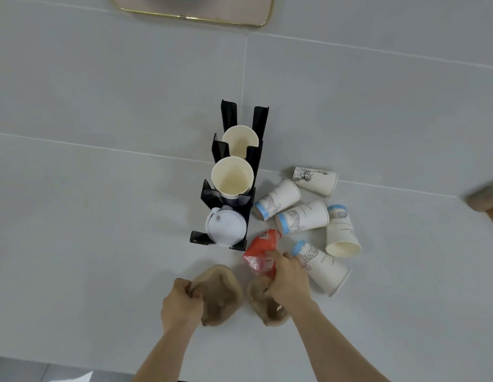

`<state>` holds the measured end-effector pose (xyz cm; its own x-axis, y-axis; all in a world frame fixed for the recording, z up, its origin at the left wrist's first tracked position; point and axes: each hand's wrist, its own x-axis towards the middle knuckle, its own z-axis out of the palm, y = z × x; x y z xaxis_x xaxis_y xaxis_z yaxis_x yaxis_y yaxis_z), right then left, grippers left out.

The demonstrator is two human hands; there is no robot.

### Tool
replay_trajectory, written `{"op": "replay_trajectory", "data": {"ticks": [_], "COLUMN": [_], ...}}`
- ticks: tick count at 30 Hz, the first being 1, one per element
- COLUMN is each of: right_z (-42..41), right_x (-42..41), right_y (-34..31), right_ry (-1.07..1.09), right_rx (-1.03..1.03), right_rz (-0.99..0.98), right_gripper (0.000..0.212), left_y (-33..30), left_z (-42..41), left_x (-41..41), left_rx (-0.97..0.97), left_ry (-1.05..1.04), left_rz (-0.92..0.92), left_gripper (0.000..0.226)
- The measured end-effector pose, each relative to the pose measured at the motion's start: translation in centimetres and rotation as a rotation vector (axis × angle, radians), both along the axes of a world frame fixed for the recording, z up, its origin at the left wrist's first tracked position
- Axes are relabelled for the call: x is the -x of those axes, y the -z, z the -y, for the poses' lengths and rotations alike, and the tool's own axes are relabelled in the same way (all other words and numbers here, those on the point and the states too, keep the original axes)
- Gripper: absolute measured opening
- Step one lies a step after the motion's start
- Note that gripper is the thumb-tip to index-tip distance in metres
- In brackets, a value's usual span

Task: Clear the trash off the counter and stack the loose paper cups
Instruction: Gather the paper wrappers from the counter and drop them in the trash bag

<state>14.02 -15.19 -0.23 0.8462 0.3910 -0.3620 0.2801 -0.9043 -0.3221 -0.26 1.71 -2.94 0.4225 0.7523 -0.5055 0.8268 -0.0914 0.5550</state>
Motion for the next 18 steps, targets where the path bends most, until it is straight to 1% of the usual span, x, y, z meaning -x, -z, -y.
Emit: {"op": "replay_trajectory", "data": {"ticks": [5, 9, 11, 12, 15, 16, 18], "right_z": [0.2, 1.7, 2.7, 3.1, 3.8, 3.7, 3.4], "right_x": [0.7, 0.9, 1.2, 1.2, 1.0, 0.9, 1.1], "right_y": [-0.2, -0.6, -0.8, -1.0, -1.9, -2.3, -2.6], "right_ry": [-0.031, -0.074, -0.061, -0.037, 0.149, 0.21, 0.291], "right_rx": [-0.044, -0.011, 0.0, -0.062, -0.434, -0.52, -0.602], "right_rz": [-0.073, -0.121, -0.122, -0.14, -0.271, -0.307, -0.356], "right_gripper": [0.053, 0.062, 0.063, 0.06, 0.032, 0.031, 0.03], "left_y": [-1.0, -1.9, -2.0, -2.1, -1.7, -1.8, -1.6], "left_z": [0.1, 1.2, 1.8, 2.1, 3.1, 3.6, 4.8], "left_x": [0.8, 1.2, 1.6, 1.8, 2.4, 2.5, 2.3], "left_rx": [-0.023, -0.02, -0.011, 0.003, 0.049, 0.072, 0.144], "left_ry": [-0.11, -0.169, -0.184, -0.188, -0.203, -0.214, -0.235], "left_rz": [0.024, 0.062, 0.075, 0.075, 0.091, 0.118, 0.219], "left_gripper": [0.008, 0.006, 0.01, 0.015, 0.036, 0.039, 0.038]}}
